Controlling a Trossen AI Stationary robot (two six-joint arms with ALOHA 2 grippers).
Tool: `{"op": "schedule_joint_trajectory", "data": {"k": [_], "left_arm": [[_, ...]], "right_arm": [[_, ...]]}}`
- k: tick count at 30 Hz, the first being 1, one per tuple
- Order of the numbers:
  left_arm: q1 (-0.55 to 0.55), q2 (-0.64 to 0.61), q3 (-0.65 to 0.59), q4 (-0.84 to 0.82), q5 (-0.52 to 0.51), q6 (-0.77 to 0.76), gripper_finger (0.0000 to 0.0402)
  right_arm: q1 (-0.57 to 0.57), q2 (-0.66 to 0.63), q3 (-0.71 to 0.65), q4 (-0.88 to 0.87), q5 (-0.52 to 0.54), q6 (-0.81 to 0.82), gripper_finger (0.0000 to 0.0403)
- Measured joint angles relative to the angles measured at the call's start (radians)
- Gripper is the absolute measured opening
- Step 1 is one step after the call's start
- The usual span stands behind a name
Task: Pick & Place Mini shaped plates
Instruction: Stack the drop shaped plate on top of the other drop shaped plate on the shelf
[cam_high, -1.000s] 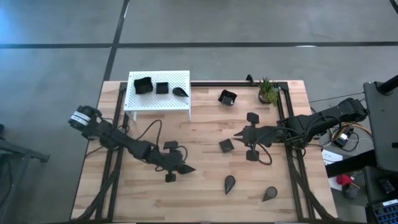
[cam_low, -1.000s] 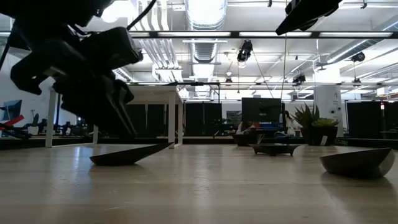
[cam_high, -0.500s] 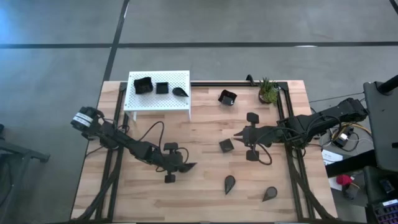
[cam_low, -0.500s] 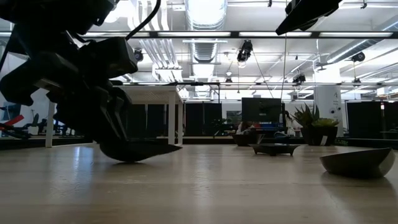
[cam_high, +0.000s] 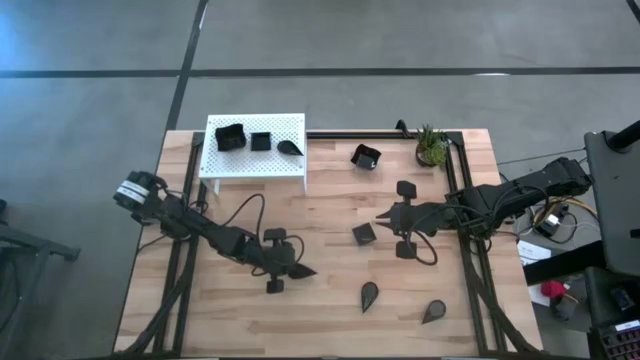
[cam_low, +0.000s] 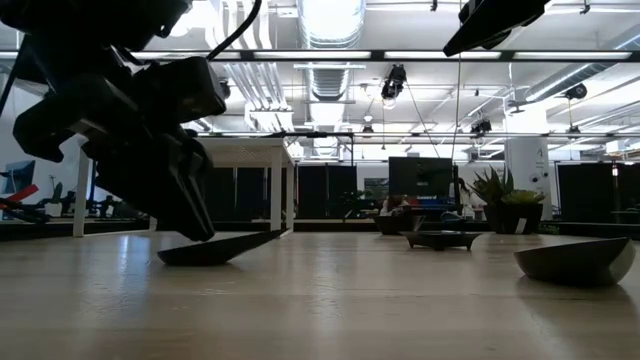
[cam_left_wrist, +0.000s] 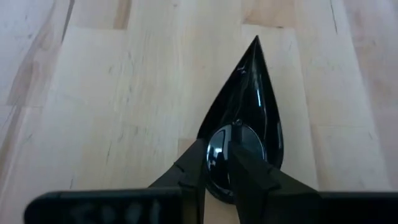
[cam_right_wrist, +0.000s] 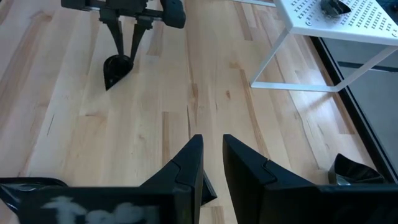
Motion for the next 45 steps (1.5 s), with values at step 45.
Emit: {"op": "schedule_joint_trajectory", "data": {"k": [45], "left_arm": [[0.035, 0.015, 0.018, 0.001, 0.109, -0.157, 0.006]], "right_arm": [[0.0, 0.0, 0.0, 0.0, 0.001, -0.021, 0.0059]]}}
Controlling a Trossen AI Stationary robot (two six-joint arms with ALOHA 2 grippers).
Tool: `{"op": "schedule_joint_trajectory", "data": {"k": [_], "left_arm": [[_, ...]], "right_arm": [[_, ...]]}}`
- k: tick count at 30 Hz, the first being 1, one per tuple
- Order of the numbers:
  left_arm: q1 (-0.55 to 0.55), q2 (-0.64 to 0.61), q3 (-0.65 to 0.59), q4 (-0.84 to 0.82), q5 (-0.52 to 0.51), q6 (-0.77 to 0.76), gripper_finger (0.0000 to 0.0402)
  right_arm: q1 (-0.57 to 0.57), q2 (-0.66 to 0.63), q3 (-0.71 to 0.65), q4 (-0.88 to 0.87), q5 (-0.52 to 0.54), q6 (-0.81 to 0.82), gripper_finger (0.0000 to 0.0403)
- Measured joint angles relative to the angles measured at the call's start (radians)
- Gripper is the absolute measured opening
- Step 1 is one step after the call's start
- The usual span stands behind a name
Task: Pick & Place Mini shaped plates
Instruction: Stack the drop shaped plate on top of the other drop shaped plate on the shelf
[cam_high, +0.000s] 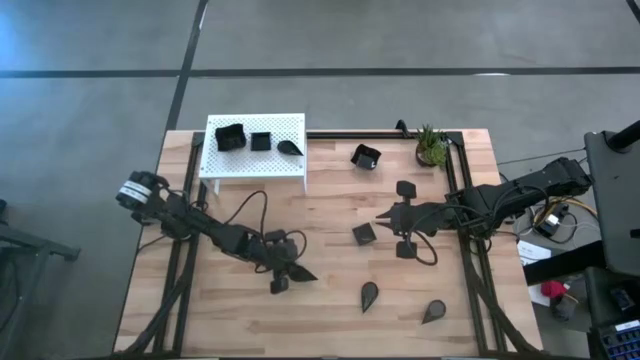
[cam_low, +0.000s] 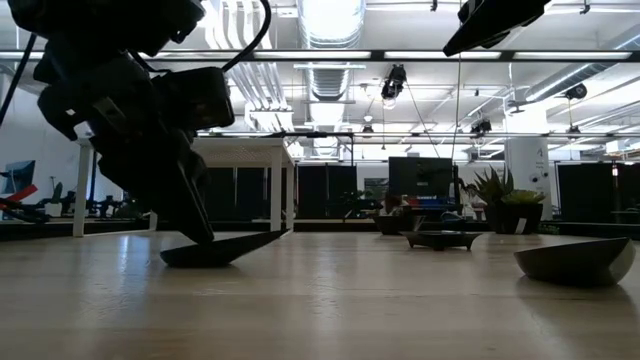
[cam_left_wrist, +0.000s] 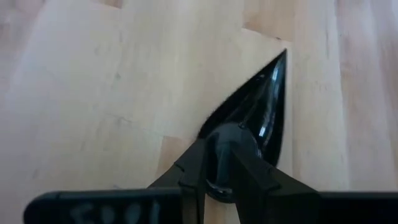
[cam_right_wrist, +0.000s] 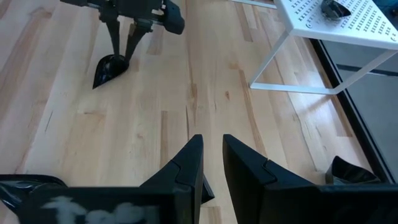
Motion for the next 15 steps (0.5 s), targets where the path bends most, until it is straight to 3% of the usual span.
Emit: {"op": "schedule_joint_trajectory", "data": {"k": [15], "left_arm": [[0.012, 0.045, 0.007, 0.018, 0.062, 0.031, 0.0047]], "right_arm": [[0.0, 0.0, 0.0, 0.0, 0.002, -0.008, 0.0059]]}}
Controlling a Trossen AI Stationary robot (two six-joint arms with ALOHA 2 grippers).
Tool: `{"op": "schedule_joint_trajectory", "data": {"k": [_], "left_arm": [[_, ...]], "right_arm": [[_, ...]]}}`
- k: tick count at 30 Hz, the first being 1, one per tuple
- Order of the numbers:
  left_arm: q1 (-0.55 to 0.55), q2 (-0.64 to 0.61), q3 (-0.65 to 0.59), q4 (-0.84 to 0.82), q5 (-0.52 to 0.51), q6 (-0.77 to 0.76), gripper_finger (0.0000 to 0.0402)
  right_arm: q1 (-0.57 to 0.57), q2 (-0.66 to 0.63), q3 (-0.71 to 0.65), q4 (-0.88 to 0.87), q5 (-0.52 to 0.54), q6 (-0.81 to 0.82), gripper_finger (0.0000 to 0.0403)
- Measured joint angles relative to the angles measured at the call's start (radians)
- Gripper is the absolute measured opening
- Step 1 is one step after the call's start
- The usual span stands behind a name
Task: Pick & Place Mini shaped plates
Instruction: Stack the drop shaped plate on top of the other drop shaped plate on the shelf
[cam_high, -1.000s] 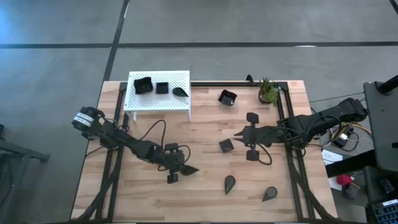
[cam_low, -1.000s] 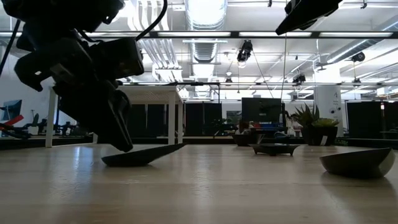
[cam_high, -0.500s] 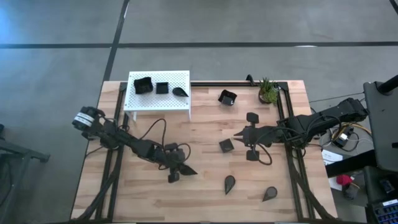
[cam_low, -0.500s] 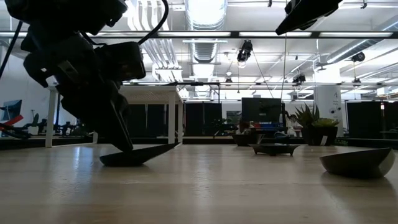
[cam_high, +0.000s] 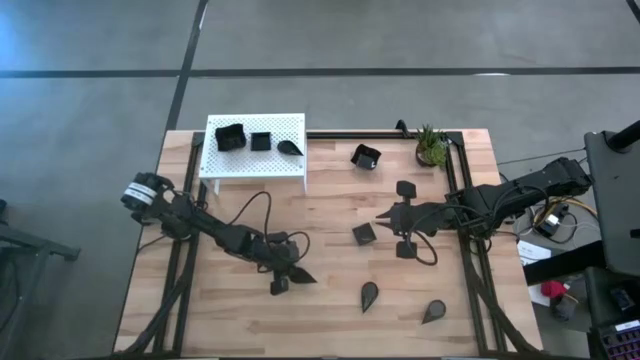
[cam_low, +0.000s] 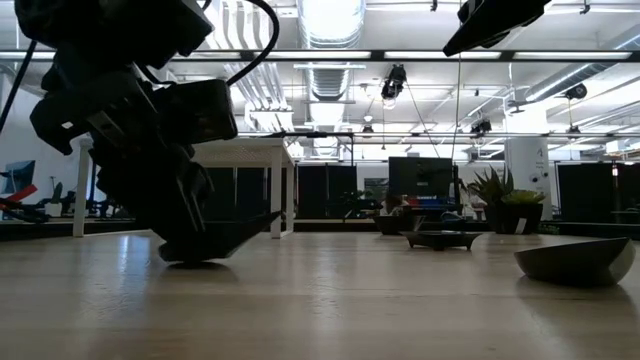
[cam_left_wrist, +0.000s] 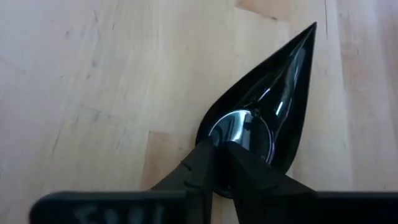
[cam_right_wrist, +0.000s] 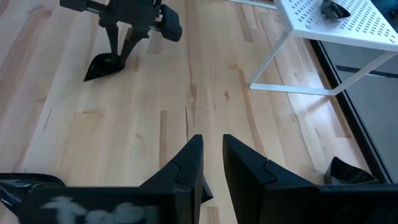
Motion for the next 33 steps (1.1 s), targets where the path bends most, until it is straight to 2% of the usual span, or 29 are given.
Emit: {"op": "schedule_joint_trajectory", "data": {"k": [4, 15, 24, 33], "left_arm": [[0.002, 0.0, 0.0, -0.001, 0.002, 0.01, 0.0008], [0.002, -0.02, 0.013, -0.007, 0.007, 0.035, 0.0001], [0.002, -0.027, 0.016, -0.006, -0.005, 0.107, 0.0011], [0.003, -0.027, 0.017, -0.006, -0.017, 0.142, 0.0051]], "right_arm": [[0.0, 0.0, 0.0, 0.0, 0.0, 0.0, 0.0059], [0.0, 0.0, 0.0, 0.0, 0.001, 0.002, 0.0059], [0.0, 0.0, 0.0, 0.0, 0.001, 0.002, 0.0059], [0.0, 0.0, 0.0, 0.0, 0.001, 0.002, 0.0059]]}}
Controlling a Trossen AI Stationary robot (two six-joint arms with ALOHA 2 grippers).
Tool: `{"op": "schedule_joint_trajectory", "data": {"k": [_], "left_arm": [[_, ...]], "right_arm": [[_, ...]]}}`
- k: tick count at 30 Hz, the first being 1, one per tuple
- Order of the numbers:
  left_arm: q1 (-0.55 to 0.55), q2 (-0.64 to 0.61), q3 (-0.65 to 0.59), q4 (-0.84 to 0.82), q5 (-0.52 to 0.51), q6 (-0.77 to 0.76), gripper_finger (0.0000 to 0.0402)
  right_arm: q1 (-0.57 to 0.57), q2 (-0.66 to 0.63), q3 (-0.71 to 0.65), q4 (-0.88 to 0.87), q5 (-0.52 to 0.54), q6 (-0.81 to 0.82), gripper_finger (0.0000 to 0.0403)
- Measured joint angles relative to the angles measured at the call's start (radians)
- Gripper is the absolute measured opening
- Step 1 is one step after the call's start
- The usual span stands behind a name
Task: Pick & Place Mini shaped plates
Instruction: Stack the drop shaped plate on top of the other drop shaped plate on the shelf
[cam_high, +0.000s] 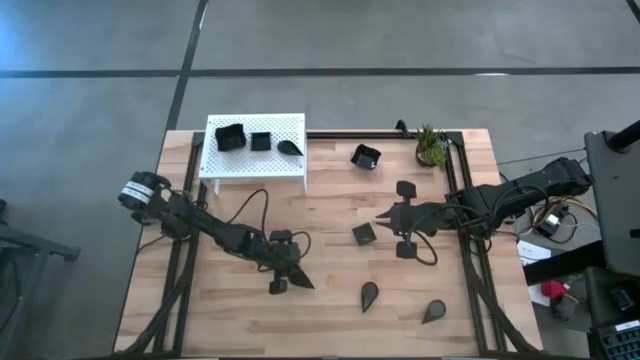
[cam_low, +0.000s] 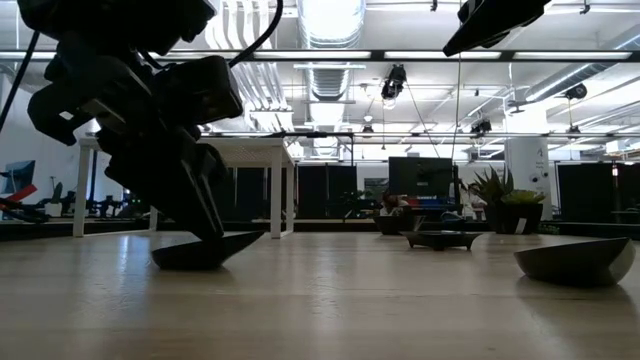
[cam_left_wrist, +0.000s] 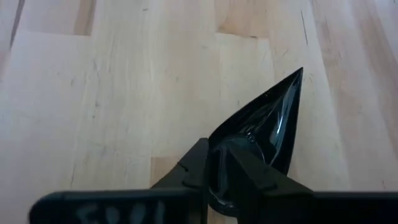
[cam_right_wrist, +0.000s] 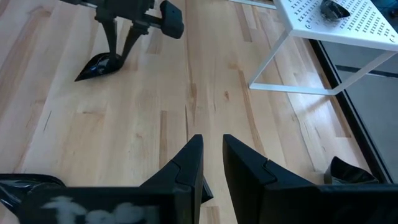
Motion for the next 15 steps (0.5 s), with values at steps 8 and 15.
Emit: {"op": "schedule_joint_trajectory", "data": {"k": [8, 15], "left_arm": [[0.018, 0.01, -0.001, -0.001, -0.015, -0.01, 0.0057], [0.025, 0.025, -0.002, -0.006, 0.051, -0.034, 0.0058]], "right_arm": [[0.0, 0.0, 0.0, 0.0, 0.0, 0.0, 0.0059], [0.0, 0.0, 0.0, 0.0, 0.0, 0.0, 0.0059]]}}
